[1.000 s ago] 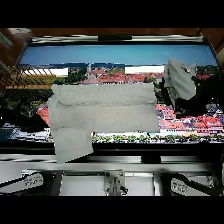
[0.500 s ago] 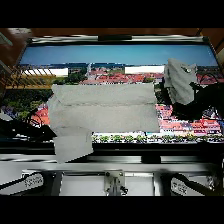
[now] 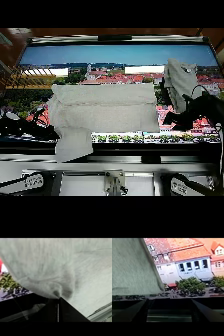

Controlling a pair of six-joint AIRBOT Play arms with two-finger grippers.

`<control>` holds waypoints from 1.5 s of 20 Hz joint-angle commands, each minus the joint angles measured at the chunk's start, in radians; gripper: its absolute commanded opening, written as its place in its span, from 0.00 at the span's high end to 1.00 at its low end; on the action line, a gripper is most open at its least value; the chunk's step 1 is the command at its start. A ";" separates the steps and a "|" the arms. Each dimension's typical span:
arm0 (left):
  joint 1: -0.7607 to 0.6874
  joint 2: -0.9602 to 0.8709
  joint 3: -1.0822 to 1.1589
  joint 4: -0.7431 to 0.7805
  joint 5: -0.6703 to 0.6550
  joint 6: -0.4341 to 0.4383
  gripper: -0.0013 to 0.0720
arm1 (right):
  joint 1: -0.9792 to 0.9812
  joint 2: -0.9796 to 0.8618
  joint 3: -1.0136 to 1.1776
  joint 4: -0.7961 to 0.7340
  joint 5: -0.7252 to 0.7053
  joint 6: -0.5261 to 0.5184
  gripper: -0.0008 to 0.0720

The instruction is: Fold the shirts.

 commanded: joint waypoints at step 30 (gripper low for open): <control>-0.014 -0.305 0.826 -0.392 0.116 -0.092 0.94 | 0.143 -0.327 0.522 0.134 0.472 -0.109 0.87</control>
